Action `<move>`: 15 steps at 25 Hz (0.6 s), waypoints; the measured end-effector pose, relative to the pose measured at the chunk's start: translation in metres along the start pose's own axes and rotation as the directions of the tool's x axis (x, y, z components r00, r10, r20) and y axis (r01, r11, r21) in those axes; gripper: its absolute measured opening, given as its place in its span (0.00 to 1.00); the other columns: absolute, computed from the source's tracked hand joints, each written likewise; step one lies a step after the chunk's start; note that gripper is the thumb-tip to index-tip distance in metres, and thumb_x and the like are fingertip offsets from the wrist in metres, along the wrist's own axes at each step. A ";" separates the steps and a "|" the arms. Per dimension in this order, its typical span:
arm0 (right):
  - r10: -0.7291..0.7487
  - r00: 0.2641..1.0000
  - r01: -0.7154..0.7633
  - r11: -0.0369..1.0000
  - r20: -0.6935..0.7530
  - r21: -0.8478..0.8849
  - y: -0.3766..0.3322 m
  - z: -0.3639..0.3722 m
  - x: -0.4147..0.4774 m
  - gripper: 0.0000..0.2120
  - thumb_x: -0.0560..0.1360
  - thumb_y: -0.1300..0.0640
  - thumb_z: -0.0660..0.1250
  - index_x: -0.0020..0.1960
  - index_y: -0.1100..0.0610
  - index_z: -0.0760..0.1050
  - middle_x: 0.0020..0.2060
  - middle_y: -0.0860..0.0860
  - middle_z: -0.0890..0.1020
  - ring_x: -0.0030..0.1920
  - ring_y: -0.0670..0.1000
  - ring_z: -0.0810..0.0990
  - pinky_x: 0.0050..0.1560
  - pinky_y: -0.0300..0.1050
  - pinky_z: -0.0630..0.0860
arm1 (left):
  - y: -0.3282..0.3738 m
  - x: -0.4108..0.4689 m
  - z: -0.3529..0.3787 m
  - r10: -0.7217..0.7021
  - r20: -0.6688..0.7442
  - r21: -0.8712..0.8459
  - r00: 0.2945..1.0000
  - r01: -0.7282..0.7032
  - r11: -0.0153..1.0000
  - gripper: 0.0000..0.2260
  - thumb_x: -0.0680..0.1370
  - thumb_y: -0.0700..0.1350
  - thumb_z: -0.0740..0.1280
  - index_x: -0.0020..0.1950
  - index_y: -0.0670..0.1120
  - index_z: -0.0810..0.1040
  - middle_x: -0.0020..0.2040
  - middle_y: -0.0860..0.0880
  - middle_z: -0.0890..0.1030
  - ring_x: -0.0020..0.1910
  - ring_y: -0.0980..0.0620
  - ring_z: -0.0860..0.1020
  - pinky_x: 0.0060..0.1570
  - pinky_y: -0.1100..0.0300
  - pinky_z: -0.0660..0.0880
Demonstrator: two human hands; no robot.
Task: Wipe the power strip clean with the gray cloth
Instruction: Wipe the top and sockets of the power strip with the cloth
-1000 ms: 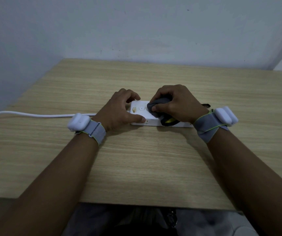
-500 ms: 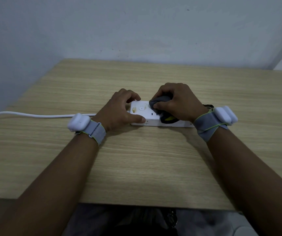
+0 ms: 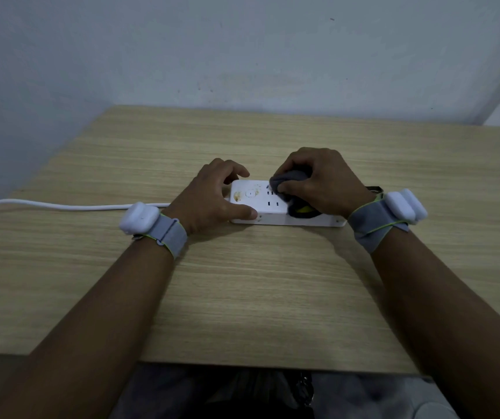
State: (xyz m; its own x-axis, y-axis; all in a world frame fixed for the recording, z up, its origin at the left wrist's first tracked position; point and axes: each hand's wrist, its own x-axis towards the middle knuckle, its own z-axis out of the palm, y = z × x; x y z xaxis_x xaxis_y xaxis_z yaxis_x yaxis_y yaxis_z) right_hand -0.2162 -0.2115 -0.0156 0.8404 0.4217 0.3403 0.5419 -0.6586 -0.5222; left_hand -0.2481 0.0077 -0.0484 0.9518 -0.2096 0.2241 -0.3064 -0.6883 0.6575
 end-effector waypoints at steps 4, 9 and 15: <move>-0.006 1.000 0.006 1.000 -0.003 0.019 -0.004 0.006 0.002 0.07 0.67 0.56 0.73 0.46 0.51 0.83 0.42 0.47 0.83 0.45 0.47 0.81 0.50 0.47 0.77 | 0.000 0.000 0.000 0.004 -0.005 0.000 1.000 -0.004 1.000 0.34 0.59 0.59 0.73 0.63 0.50 0.73 0.58 0.47 0.72 0.59 0.49 0.71 0.57 0.54 0.71; -0.028 0.999 0.028 1.000 0.030 0.010 -0.006 0.010 0.007 0.08 0.68 0.56 0.73 0.47 0.50 0.83 0.43 0.47 0.84 0.46 0.47 0.81 0.49 0.44 0.77 | -0.002 0.001 0.001 0.016 -0.011 -0.020 1.000 -0.016 1.000 0.34 0.60 0.57 0.74 0.64 0.50 0.73 0.57 0.47 0.73 0.59 0.49 0.71 0.56 0.57 0.71; -0.004 1.000 0.004 1.000 -0.013 0.010 -0.018 0.022 0.017 0.08 0.69 0.55 0.72 0.48 0.52 0.81 0.45 0.48 0.85 0.47 0.48 0.81 0.50 0.48 0.77 | -0.007 0.005 -0.010 -0.063 0.074 -0.246 0.995 0.079 0.966 0.34 0.61 0.58 0.72 0.65 0.49 0.73 0.55 0.47 0.75 0.56 0.51 0.74 0.57 0.54 0.73</move>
State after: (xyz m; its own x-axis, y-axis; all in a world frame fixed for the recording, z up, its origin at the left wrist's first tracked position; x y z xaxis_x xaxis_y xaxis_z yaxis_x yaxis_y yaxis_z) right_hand -0.2114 -0.1785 -0.0172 0.8382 0.4159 0.3527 0.5453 -0.6503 -0.5289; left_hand -0.2413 0.0186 -0.0442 0.9677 -0.2169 0.1286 -0.2248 -0.5109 0.8297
